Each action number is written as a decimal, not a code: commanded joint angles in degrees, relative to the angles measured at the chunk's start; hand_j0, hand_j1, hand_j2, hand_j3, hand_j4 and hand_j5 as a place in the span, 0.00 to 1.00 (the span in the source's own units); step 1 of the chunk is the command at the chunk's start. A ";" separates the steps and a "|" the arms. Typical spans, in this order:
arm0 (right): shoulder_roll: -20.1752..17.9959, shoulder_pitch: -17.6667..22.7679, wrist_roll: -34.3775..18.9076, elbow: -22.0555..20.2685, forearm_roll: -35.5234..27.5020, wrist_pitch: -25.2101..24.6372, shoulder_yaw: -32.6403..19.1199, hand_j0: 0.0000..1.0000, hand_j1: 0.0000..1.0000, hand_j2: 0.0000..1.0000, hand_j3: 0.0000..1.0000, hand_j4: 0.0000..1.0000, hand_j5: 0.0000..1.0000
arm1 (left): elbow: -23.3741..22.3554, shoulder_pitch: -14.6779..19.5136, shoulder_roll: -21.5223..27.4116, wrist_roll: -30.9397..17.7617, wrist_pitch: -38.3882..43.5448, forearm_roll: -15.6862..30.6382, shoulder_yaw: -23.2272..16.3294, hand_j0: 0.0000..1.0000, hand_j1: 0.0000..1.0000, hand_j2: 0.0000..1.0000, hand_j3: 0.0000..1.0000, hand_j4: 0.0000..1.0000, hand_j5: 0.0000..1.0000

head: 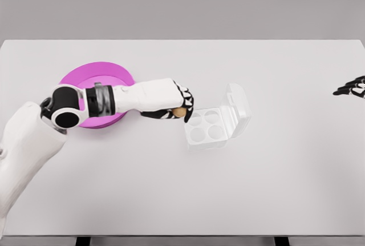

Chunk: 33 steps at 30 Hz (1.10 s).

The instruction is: Pack egg into the box and close the box lid

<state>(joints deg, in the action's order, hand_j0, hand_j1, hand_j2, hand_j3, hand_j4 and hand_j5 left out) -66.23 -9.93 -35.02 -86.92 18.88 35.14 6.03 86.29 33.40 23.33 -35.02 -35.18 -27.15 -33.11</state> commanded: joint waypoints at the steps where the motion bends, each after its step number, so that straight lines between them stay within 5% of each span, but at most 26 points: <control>1: 0.13 0.00 0.02 -1.32 -0.16 -0.14 0.12 1.00 1.00 1.00 1.00 1.00 1.00 | 0.02 0.00 -0.74 0.02 0.18 -0.01 -0.46 0.35 0.35 0.35 0.35 0.35 0.35; 6: -0.04 0.53 0.02 -5.72 -0.25 -0.14 0.47 1.00 1.00 1.00 1.00 1.00 1.00 | -0.07 -0.09 -1.01 0.02 0.18 -0.01 -1.78 0.35 0.35 0.35 0.35 0.35 0.35; 33: -0.48 1.14 0.02 -4.49 0.63 -0.14 0.12 1.00 1.00 1.00 1.00 1.00 1.00 | -5.16 -0.09 -7.69 0.02 0.18 -3.96 -3.19 0.42 0.42 0.42 0.42 0.42 0.42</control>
<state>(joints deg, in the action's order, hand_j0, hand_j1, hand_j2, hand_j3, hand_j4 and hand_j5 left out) -66.52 -8.88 -35.02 -91.34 19.61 35.15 6.11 81.58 33.31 16.04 -35.02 -35.17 -31.24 -36.34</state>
